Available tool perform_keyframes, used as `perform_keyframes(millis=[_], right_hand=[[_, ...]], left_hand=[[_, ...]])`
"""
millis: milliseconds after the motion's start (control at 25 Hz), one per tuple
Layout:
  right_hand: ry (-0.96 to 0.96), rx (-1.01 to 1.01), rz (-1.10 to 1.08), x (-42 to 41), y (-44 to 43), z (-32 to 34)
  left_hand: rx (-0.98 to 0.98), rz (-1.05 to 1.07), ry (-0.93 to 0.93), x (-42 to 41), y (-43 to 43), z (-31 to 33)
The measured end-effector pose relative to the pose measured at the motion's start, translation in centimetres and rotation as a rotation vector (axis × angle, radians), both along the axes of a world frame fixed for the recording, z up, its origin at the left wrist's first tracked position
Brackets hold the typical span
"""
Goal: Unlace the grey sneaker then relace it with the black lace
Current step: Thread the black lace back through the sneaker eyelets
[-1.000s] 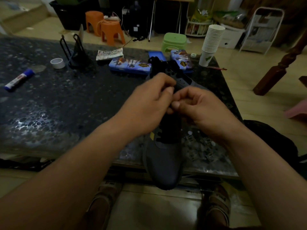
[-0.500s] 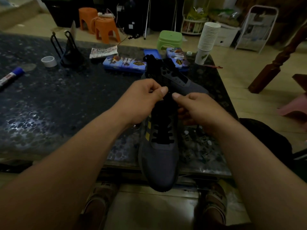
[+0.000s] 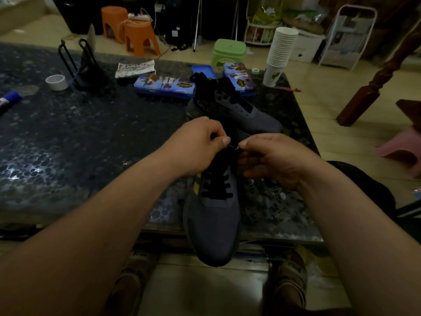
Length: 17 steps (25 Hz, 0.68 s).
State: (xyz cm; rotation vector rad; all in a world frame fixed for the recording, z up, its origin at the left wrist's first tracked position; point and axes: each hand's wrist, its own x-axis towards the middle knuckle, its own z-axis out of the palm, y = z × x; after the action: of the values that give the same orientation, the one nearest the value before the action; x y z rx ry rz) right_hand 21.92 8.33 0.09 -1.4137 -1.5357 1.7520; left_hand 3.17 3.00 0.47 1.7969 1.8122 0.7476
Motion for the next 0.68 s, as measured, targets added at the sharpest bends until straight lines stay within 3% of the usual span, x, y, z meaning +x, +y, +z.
perform_keyframes(millis=[320,560,680], right_hand=[[0.027,0.054,0.027,0.0,-0.3,-0.1],[-0.064,0.253,0.048,-0.1,-1.2,0.2],[0.055,0.187,-0.076,-0.4,-1.1,-0.3]], left_hand=[[0.016,-0.005,0.030,0.7,0.5,-0.3],[0.020,-0.012,0.017,0.4,0.6,-0.3],[-0.001,-0.023,-0.020,-0.1,0.3,0.3]])
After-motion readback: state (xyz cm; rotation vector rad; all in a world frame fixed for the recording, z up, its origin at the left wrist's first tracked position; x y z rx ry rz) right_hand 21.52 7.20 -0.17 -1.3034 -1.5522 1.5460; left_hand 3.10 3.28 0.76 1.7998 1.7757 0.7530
